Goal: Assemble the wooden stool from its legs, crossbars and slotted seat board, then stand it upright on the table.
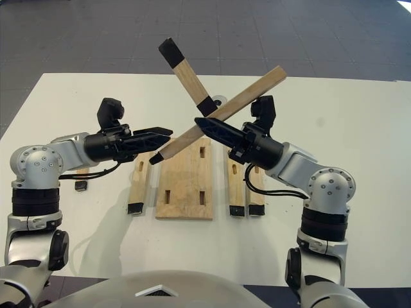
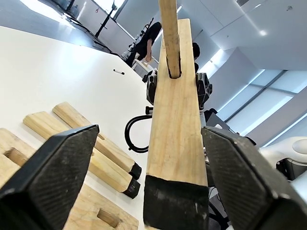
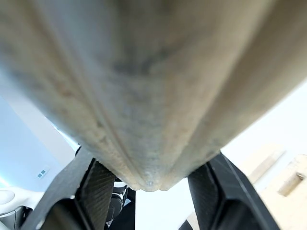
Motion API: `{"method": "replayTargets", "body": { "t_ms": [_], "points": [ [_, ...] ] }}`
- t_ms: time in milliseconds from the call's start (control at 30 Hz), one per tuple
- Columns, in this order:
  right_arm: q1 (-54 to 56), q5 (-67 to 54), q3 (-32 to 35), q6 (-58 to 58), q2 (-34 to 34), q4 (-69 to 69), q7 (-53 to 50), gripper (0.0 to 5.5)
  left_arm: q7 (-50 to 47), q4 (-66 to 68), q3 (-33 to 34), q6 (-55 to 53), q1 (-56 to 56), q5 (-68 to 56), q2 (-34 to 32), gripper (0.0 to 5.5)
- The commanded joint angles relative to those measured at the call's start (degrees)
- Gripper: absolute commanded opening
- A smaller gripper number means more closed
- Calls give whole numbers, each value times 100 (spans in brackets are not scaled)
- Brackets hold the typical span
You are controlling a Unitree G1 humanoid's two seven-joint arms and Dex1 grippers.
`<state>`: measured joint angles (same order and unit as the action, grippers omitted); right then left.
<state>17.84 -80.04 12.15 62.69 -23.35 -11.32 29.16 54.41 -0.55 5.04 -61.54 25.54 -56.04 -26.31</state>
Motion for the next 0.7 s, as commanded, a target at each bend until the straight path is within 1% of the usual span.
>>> {"method": "replayTargets", "body": {
  "t_ms": [33, 133, 267, 333, 400, 533, 700],
  "points": [
    [-158, 545, -60, -110, -509, -198, 426, 204, -342, 134, 324, 906, -84, 619, -85, 394],
    [-107, 1169, -186, -412, -834, -251, 864, 204, -352, -11, -2, 1909, -351, 1554, -273, 394],
    [128, 2290, -574, -1121, -1134, 29, 1364, 204, -109, -638, -948, 3174, -1003, 3034, -866, 394],
    [259, 2869, -738, -1518, -1184, 266, 1450, 204, -100, -1024, -1346, 3600, -1323, 3594, -1066, 394],
    [317, 3191, -780, -1724, -1144, 376, 1428, 204, -180, -1514, -1732, 3777, -1668, 4059, -1216, 394],
    [300, 3524, -874, -1878, -1076, 348, 1482, 204, -369, -2214, -2173, 3765, -2172, 4706, -1457, 394],
    [326, 3621, -898, -1842, -984, 213, 1476, 204, -473, -2302, -2635, 4057, -2273, 5615, -1710, 394]
  ]
}}
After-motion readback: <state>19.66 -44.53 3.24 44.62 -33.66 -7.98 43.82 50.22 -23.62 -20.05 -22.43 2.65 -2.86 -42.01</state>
